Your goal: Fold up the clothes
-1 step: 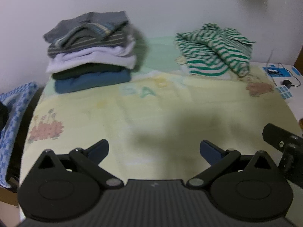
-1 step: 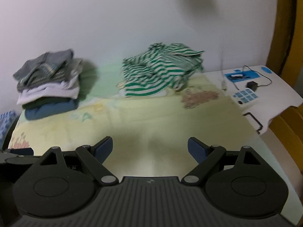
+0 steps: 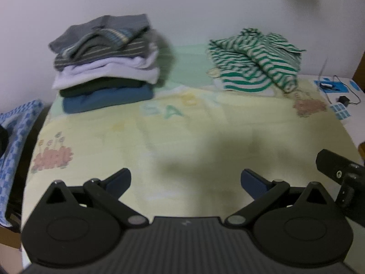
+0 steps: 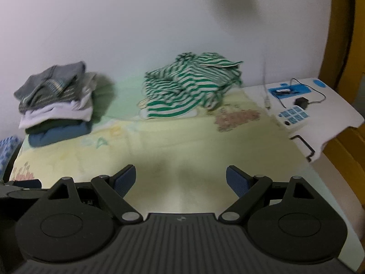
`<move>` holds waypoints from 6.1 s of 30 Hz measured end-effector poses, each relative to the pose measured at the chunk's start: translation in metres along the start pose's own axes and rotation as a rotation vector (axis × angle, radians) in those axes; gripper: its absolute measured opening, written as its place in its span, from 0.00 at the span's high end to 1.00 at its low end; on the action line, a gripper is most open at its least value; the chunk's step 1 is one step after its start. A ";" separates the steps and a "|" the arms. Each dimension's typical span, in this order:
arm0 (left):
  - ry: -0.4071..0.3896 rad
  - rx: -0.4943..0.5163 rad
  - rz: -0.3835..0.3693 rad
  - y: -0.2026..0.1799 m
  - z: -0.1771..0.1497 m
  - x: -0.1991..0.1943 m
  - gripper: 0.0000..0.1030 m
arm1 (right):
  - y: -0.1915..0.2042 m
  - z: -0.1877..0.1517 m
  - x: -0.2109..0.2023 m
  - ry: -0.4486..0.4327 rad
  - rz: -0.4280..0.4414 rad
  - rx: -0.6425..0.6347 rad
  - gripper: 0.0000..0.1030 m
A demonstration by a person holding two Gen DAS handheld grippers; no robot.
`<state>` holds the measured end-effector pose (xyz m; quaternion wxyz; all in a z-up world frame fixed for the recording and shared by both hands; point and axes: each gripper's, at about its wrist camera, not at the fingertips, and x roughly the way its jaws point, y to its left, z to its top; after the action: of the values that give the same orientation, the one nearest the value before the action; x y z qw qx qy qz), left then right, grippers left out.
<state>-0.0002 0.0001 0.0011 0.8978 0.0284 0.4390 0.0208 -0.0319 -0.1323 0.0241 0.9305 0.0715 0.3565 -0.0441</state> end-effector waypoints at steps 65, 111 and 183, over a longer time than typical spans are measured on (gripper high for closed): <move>0.026 0.141 -0.103 -0.073 0.009 0.004 0.01 | -0.061 -0.003 0.018 0.038 -0.061 0.123 0.17; 0.022 0.045 -0.008 -0.103 0.072 0.101 0.01 | -0.090 0.142 0.286 0.108 0.140 -0.155 0.85; -0.029 0.135 0.081 -0.177 0.148 0.175 0.92 | -0.152 0.152 0.190 -0.276 0.287 -0.276 0.20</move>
<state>0.2263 -0.1699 -0.0581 0.8986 0.1067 0.4247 0.0269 0.1891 -0.3133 -0.0069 0.9680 -0.0133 0.2150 0.1286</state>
